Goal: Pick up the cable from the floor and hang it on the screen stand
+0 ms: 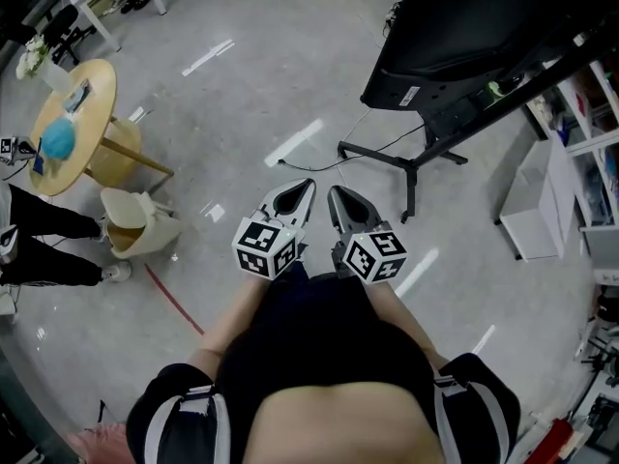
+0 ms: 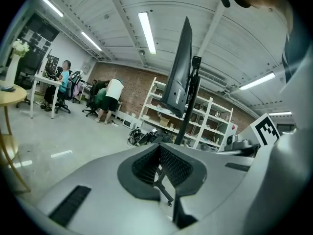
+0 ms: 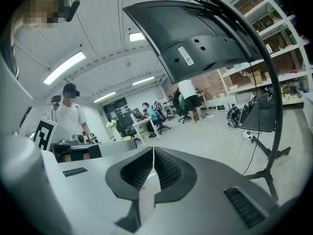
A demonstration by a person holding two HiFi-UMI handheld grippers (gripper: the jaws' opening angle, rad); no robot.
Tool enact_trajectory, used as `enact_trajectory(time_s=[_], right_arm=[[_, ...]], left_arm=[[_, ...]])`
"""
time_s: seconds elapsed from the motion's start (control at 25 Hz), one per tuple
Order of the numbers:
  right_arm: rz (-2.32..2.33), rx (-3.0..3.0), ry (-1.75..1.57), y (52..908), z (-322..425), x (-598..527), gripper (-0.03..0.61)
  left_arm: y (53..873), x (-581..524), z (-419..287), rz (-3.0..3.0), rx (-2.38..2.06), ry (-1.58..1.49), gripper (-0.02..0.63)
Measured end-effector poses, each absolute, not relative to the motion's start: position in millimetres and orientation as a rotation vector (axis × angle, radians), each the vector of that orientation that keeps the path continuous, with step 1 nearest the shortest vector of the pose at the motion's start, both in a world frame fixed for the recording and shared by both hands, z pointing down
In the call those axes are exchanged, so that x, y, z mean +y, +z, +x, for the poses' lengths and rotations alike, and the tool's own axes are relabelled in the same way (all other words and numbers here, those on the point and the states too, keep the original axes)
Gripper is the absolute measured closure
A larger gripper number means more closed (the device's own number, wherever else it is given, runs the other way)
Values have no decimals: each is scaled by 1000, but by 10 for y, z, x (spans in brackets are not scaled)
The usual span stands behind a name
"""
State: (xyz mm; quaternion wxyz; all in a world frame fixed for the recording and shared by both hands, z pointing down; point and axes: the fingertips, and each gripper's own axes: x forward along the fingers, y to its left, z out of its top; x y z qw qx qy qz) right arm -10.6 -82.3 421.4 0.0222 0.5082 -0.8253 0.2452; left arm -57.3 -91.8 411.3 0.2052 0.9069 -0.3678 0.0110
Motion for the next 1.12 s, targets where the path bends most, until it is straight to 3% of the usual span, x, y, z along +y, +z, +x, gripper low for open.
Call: enact_trajectory(time_s=[0.4, 0.6, 1.12], right_arm=[[1392, -2542, 714, 4256, -498, -1319, 552], [1288, -2555, 488, 4333, -714, -1614, 552], [1166, -2571, 491, 5106, -796, -2698, 552]], left_arm=[[4137, -1422, -938, 2483, -1096, 13, 607], [4269, -1690, -1113, 2456, -1166, 37, 607], [4954, -2611, -1494, 2387, -1386, 69, 607]])
